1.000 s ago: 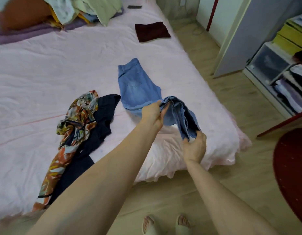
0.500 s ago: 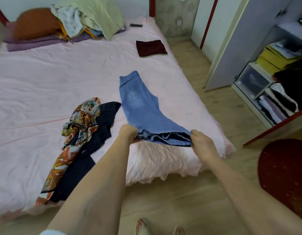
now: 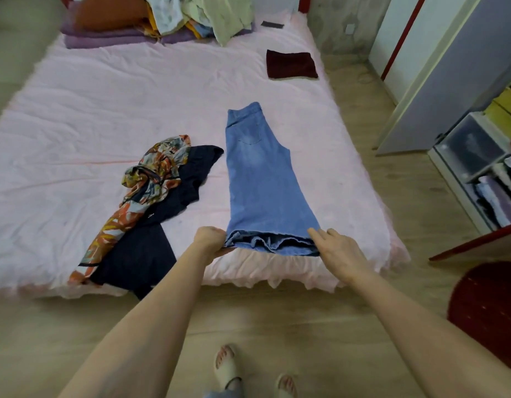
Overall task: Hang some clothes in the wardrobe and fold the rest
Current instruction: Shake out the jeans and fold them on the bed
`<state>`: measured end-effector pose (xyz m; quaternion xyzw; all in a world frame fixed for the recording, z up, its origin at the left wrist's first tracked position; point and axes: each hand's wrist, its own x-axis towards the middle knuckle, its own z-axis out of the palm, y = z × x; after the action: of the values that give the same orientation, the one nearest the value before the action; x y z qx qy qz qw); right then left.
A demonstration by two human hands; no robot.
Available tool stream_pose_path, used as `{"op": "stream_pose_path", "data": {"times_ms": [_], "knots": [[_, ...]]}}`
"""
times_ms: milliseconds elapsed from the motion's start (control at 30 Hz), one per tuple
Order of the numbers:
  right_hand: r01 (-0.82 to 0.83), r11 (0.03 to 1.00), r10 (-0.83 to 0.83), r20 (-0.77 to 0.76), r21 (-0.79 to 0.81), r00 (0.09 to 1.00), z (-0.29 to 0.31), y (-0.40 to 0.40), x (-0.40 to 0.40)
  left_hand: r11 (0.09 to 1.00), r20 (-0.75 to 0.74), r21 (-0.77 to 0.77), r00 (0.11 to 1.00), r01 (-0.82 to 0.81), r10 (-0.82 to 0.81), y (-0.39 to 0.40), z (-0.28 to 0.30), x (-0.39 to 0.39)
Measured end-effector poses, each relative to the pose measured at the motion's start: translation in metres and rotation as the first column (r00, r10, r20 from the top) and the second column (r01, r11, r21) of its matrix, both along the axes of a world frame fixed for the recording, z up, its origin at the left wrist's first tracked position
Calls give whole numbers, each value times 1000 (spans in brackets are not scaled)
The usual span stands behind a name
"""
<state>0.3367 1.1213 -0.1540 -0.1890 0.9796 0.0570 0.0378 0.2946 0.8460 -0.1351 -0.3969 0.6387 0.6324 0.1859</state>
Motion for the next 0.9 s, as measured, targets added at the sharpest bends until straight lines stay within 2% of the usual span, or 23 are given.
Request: {"op": "stream_pose_path", "data": {"times_ms": [33, 100, 200, 233, 267, 300, 333, 367, 400, 467, 500, 567, 667, 767, 900], "knots": [[23, 999, -22, 29, -42, 999, 2, -1, -1, 999, -30, -10, 999, 34, -34, -1, -6, 0], [57, 998, -55, 64, -23, 996, -2, 0, 1, 998, -9, -20, 998, 60, -60, -1, -16, 3], [112, 989, -103, 100, -95, 990, -2, -6, -1, 998, 16, 56, 1000, 14, -14, 8, -28, 9], [128, 981, -117, 87, -145, 989, 0, -8, -3, 993, 34, -28, 993, 117, -116, 7, -28, 16], [146, 970, -135, 66, -195, 989, 4, -11, -6, 912, 54, -263, 949, 314, -311, 5, -34, 21], [166, 953, -157, 55, -255, 986, 11, -16, -11, 906, -20, -301, 948, 298, -319, 2, -39, 20], [189, 919, -177, 64, -347, 982, 18, -21, -15, 984, -61, -116, 988, 133, -141, 2, -36, 20], [200, 880, -195, 56, -431, 979, 29, -28, -22, 997, -111, -6, 991, 73, -73, 0, -34, 16], [198, 855, -191, 64, -479, 980, 39, -36, -30, 991, -114, -87, 987, 102, -111, -1, -29, 18], [117, 895, -91, 81, -429, 993, 58, -57, -47, 964, -47, -184, 978, 190, -201, -13, -19, 17], [93, 908, -64, 85, -408, 994, 65, -65, -55, 941, -30, -216, 962, 259, -271, -18, -23, 18], [107, 878, -95, 50, -467, 994, 79, -78, -73, 928, 6, -221, 952, 301, -307, -24, -20, 12], [32, 915, -12, 53, -402, 999, 99, -99, -91, 968, -30, -185, 984, 169, -178, -34, -18, 2], [16, 892, -10, 17, -452, 1000, 121, -111, -101, 997, -68, -72, 998, -22, 17, -40, -12, -7], [-14, 916, 64, 113, -401, 992, 138, -120, -106, 981, -70, -82, 983, -177, 172, -61, -6, -20]]}}
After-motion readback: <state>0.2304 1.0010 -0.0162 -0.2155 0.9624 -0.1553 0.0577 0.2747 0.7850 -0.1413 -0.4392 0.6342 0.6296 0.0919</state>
